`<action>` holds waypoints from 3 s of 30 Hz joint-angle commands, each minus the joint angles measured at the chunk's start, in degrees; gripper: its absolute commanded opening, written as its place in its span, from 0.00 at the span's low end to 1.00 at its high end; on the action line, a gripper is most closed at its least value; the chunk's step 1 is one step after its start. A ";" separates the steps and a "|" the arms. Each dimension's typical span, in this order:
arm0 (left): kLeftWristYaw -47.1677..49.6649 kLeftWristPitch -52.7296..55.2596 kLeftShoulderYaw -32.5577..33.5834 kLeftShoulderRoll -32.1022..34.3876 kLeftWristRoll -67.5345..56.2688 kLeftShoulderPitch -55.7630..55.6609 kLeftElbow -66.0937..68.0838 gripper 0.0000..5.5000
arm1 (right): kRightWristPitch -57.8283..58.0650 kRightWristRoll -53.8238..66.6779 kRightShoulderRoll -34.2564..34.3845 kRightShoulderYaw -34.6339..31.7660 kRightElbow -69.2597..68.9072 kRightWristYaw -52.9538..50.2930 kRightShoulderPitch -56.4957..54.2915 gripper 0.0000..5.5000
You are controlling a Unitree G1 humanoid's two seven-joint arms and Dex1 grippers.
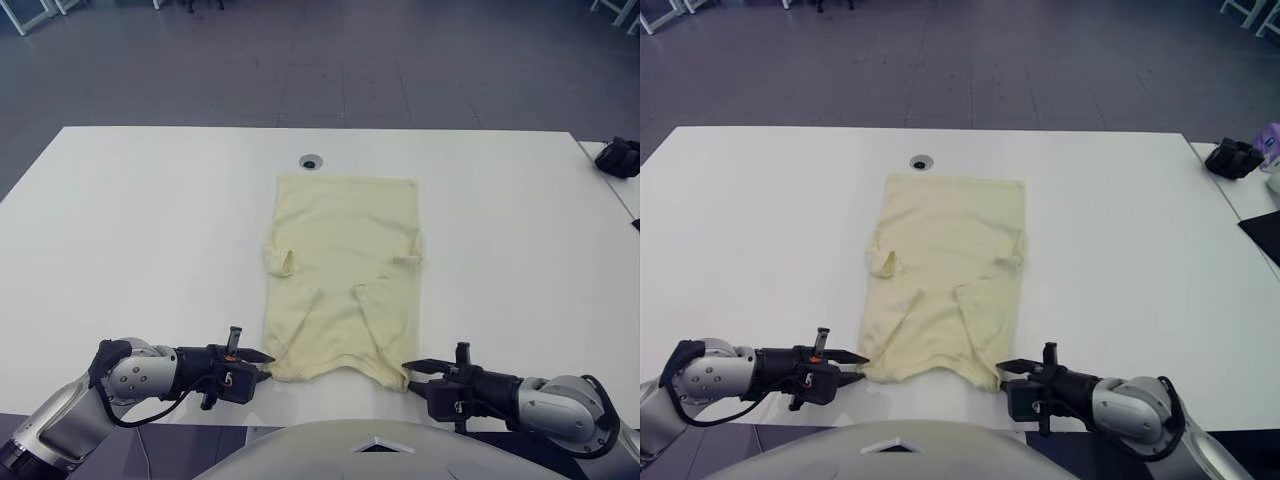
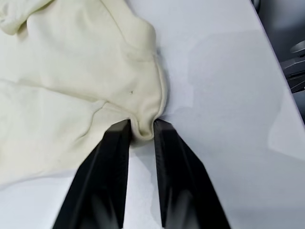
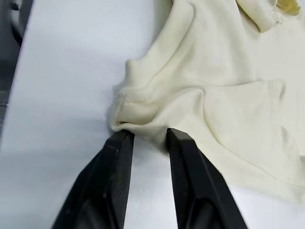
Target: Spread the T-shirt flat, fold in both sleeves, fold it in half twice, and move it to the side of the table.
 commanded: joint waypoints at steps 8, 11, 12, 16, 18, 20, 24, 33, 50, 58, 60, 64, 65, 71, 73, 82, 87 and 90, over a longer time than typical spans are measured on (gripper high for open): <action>-1.12 1.98 -1.00 -0.55 0.90 -1.47 1.52 0.00 | -8.34 -1.75 -0.01 1.32 10.82 -3.37 -0.61 0.01; -3.97 5.48 -0.54 -0.47 -3.84 -3.36 0.63 0.00 | -9.94 0.47 -1.46 -1.10 13.17 -2.69 -1.95 0.01; -4.97 7.21 -0.42 -0.57 -5.65 -4.21 0.05 0.00 | -10.16 1.49 -1.94 -1.98 13.61 -2.14 -2.70 0.01; -9.53 15.47 -0.47 0.04 -13.14 -6.29 -3.64 0.00 | -6.22 9.37 -4.35 -5.47 9.84 2.85 -4.69 0.01; -11.91 19.49 -0.51 1.03 -16.77 -6.51 -5.69 0.00 | -1.09 14.40 -5.94 -6.89 5.18 6.48 -5.03 0.01; -14.15 23.32 -0.21 1.79 -20.62 -6.89 -7.30 0.00 | 5.24 19.89 -7.58 -8.23 0.31 9.91 -5.99 0.01; -18.10 29.95 0.80 3.67 -27.44 -7.88 -9.58 0.00 | 18.06 30.52 -10.84 -10.51 -7.60 14.73 -8.12 0.01; -24.12 36.81 5.99 8.37 -38.54 -3.70 -11.19 0.00 | 34.39 45.44 -17.83 -18.06 -11.58 24.19 -6.08 0.01; -24.90 46.37 8.83 2.50 -49.84 -27.54 0.01 0.00 | 40.77 57.11 -10.86 -15.29 4.89 22.04 -33.55 0.01; -27.25 45.08 3.95 -3.79 -43.84 -46.18 14.47 0.00 | 37.35 48.44 -3.57 -3.54 22.37 24.73 -56.10 0.01; -28.15 44.16 2.96 -5.49 -42.05 -50.02 18.44 0.00 | 36.22 46.53 -2.26 -1.67 25.99 26.17 -60.44 0.01; -30.37 41.53 1.50 -7.98 -38.35 -55.39 25.40 0.00 | 33.67 43.02 -0.12 1.05 32.89 29.34 -67.11 0.01; -30.75 40.81 1.23 -8.49 -37.48 -56.48 27.06 0.00 | 33.09 42.25 0.40 1.47 34.42 29.93 -68.28 0.01; -30.15 35.11 0.10 -14.35 -30.83 -63.55 41.20 0.00 | 27.03 35.56 7.37 5.51 50.49 32.41 -76.87 0.01; -28.84 32.58 -0.46 -17.09 -28.19 -65.60 45.85 0.00 | 24.83 33.54 10.05 6.03 56.69 32.26 -79.32 0.01; -25.60 25.34 0.30 -23.76 -21.21 -71.23 63.15 0.00 | 13.25 26.71 20.32 3.05 84.87 25.94 -90.33 0.01; -23.50 21.20 0.47 -26.77 -17.70 -73.67 72.41 0.00 | 9.02 24.05 23.36 2.08 95.56 23.98 -91.08 0.01; -20.68 19.22 0.87 -29.09 -15.73 -75.03 77.75 0.00 | 6.37 21.68 24.67 2.15 100.00 22.44 -90.22 0.01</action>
